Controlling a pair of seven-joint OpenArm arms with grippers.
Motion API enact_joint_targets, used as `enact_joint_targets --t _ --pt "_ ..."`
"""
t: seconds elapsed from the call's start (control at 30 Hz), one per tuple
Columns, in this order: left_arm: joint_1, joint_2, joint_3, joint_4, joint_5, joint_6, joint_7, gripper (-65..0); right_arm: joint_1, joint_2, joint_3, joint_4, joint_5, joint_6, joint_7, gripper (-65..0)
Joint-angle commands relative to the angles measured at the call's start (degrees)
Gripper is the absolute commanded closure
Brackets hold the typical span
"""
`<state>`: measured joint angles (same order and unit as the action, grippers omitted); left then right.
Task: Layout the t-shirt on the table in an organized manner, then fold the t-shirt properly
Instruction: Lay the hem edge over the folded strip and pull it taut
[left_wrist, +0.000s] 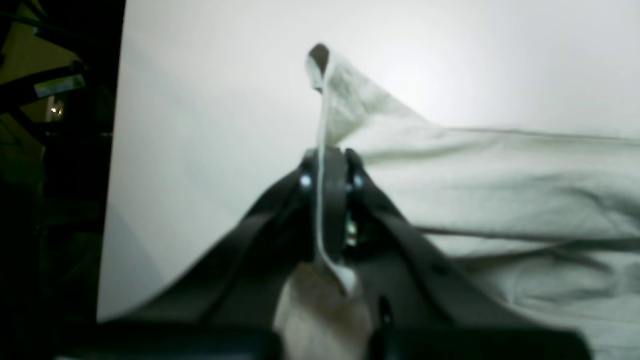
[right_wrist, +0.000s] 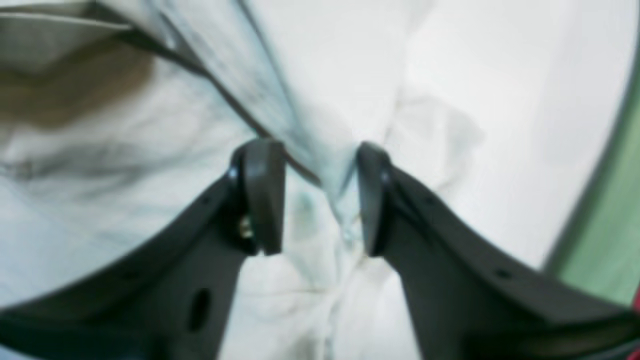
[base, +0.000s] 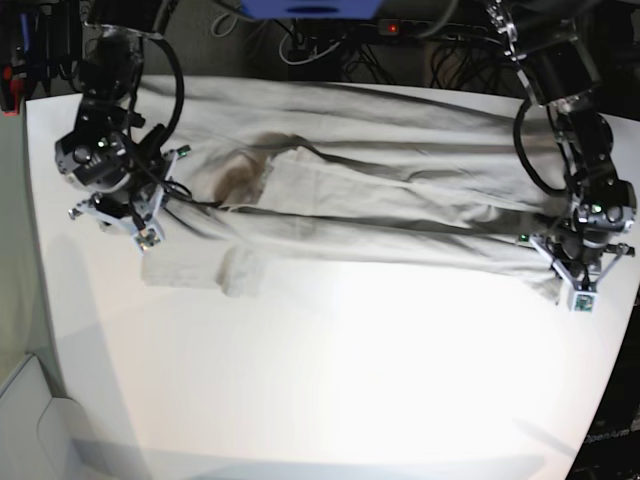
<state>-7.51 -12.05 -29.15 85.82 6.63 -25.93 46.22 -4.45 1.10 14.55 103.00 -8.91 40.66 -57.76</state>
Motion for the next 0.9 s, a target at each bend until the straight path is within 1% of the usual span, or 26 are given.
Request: enact_joint_targets --t 0.0,0.17,0.23,0.33,0.4,0.6,0.73,0.87 --pt "-1.3 -0.6 -0.2 0.8 -0.2 0.2 -1.2 -0.1 0.5 0.3 0.1 0.3 0.1 -0.7 0.6 -17.7" --pt "-1.3 -0.6 -0.2 0.8 -0.2 0.2 -1.2 -0.1 0.6 0.6 0.1 -1.6 0.1 -0.7 0.9 -5.0" --pt "-1.3 -0.6 -0.2 0.8 -0.2 0.2 -1.2 -0.1 1.1 0.6 0.2 -1.4 0.1 -0.7 0.9 -2.0" --pt "-1.3 -0.6 -0.2 1.1 -0.2 0.2 -1.2 -0.1 1.7 0.6 0.4 -1.1 0.0 -0.7 0.5 -1.9" --pt "-1.3 -0.6 -0.2 1.3 -0.2 0.2 -1.0 -0.1 2.2 1.3 0.4 -0.1 0.0 -0.7 0.4 -1.9" --pt "-1.3 -0.7 -0.2 1.4 -0.2 0.2 -0.8 -0.1 1.8 1.8 0.4 5.5 0.0 -0.7 0.2 -1.8" --pt "-1.3 -0.7 -0.3 1.4 -0.2 0.2 -0.8 -0.1 1.2 1.9 0.4 7.9 0.1 -0.7 -1.7 -1.8" --pt "-1.4 -0.6 -3.2 1.8 -0.8 0.2 -0.7 -0.1 -0.1 2.2 0.4 10.5 0.2 -0.7 -2.4 -1.8"
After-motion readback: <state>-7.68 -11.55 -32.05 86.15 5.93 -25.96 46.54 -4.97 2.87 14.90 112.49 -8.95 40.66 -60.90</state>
